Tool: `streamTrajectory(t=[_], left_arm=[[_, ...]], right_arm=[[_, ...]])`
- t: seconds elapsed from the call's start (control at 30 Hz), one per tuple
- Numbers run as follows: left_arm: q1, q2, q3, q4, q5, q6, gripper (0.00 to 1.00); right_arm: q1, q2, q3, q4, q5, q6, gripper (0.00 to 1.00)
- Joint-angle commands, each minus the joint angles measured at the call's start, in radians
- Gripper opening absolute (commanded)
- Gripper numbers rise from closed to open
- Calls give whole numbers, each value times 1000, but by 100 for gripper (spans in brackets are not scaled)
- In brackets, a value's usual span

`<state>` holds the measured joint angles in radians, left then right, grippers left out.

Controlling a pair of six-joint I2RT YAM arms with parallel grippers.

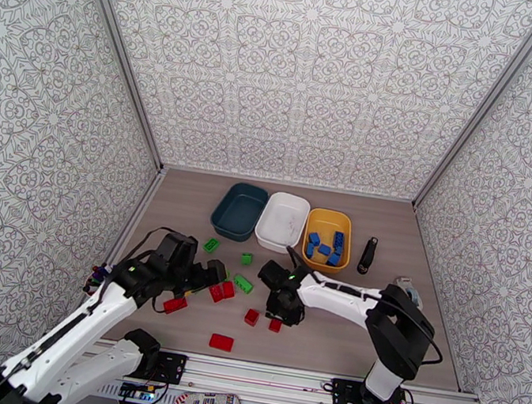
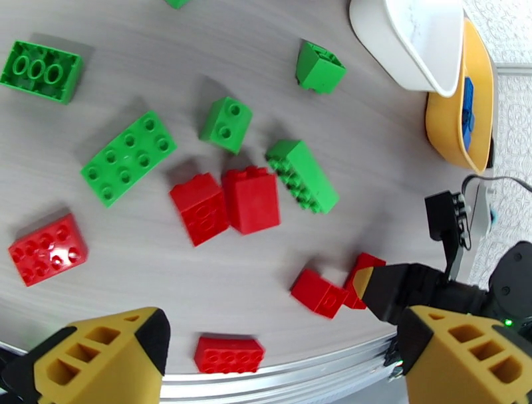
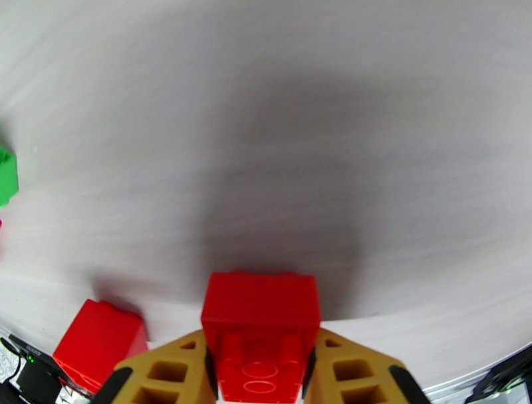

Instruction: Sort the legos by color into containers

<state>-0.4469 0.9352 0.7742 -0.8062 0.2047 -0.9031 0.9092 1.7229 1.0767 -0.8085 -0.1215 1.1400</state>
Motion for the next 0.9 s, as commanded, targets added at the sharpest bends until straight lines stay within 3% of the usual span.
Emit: streamTrajectory(t=[0.0,0.2,0.37,0.53,0.73,0.87], left_arm=[[-51,87,70,151,-38,-90,96],[-131,282,202,237,-111,-149,95],[-155,400,312,266,-171,-186,92],[-146,479,450,158,-184,-113,91],[-86,498,479,59,-99,-7,90],[-66,478,475,-5,-89,67,90]], right_arm=[[-75,-71,8,13,-64,-118,22],[-246,-49,224,-78,-139,-346,23],[-399,113,494,-106,-254,-448,22],[-457,331,806,-149,-319,-470,25],[-487,573,1162,-214,-348,-404,36],[-492,662,1317,-239,-358,-363,52]])
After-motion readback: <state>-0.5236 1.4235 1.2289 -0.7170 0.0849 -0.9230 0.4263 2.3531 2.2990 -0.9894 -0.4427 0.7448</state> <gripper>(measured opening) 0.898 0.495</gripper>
